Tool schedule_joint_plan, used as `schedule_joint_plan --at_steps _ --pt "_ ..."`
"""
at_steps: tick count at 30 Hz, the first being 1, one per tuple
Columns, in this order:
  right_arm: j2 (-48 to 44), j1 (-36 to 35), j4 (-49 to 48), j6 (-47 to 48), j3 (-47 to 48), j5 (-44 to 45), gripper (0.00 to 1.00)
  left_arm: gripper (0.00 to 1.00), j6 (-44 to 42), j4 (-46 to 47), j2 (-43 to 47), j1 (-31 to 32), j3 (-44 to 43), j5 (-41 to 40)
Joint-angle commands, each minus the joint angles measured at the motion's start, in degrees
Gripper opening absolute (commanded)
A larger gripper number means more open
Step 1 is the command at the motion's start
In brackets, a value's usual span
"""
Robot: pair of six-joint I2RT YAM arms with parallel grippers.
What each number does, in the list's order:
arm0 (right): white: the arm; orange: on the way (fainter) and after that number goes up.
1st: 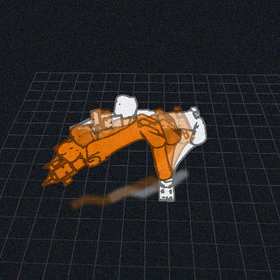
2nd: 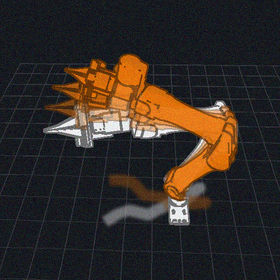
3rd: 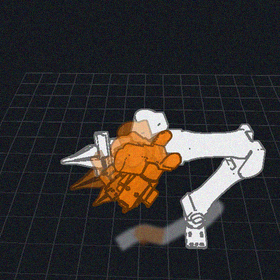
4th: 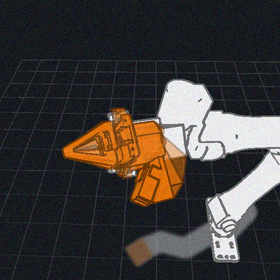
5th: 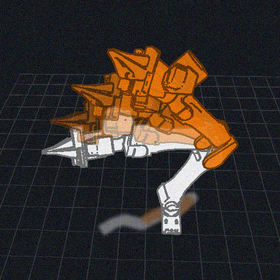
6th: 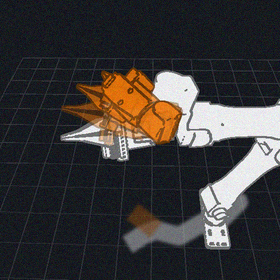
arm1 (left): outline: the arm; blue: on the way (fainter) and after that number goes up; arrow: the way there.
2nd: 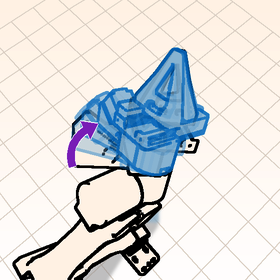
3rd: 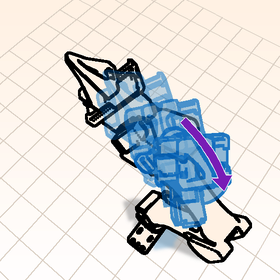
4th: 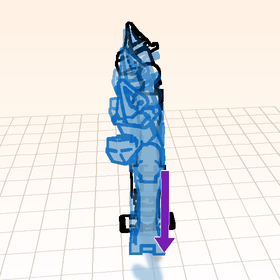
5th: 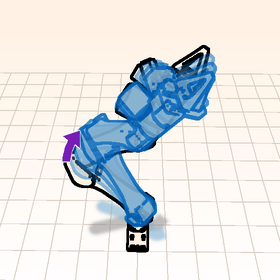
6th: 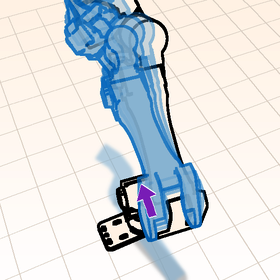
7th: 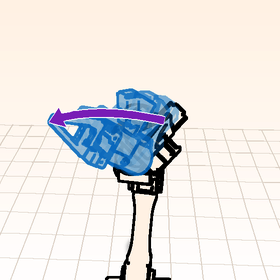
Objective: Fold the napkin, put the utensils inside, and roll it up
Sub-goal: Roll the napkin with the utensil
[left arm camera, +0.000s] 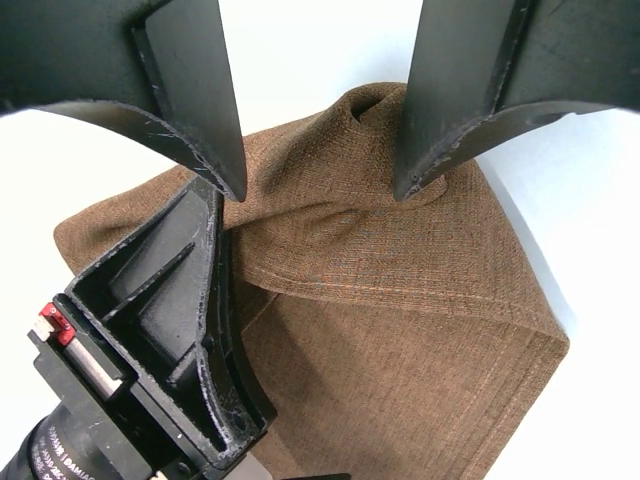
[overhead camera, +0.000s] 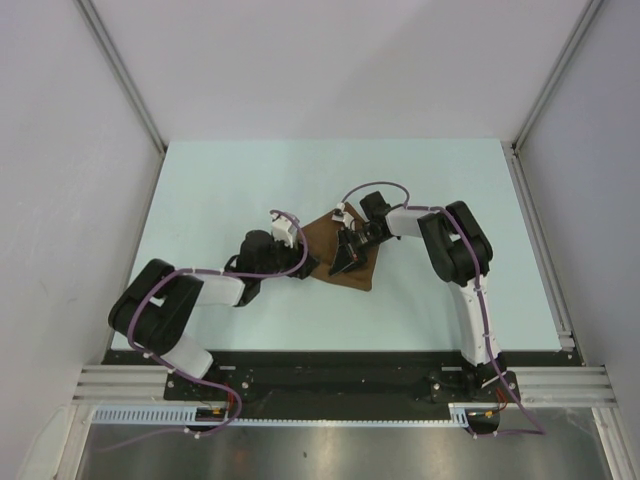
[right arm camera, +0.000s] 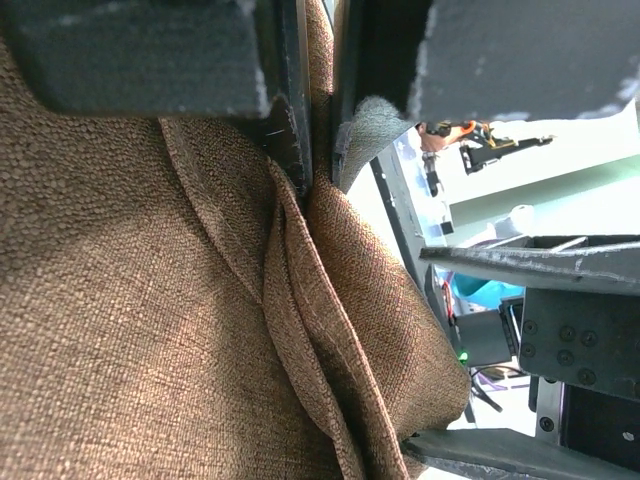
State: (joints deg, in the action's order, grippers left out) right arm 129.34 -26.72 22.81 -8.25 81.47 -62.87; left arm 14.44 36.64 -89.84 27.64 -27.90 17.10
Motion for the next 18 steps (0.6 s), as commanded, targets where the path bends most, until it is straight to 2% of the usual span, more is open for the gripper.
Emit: schedule_joint_plan --at_steps 1,4,17,18 --pt "2.15 1.41 -2.59 0.08 1.23 7.41 0.0 0.62 -0.46 -2.8 0.02 1.01 0.3 -2.07" --pt "2.23 1.41 -3.03 -0.45 1.41 7.41 0.0 0.54 -0.11 -4.65 -1.21 1.01 -0.49 -3.65" --pt "0.22 1.58 -4.35 -2.65 1.76 7.15 0.0 0.0 1.29 -12.9 -4.64 1.01 -3.83 -11.2" --pt "-0.31 1.58 -4.61 -2.82 1.67 7.15 0.03 0.0 1.73 -13.17 -4.9 1.01 -4.09 -11.48"
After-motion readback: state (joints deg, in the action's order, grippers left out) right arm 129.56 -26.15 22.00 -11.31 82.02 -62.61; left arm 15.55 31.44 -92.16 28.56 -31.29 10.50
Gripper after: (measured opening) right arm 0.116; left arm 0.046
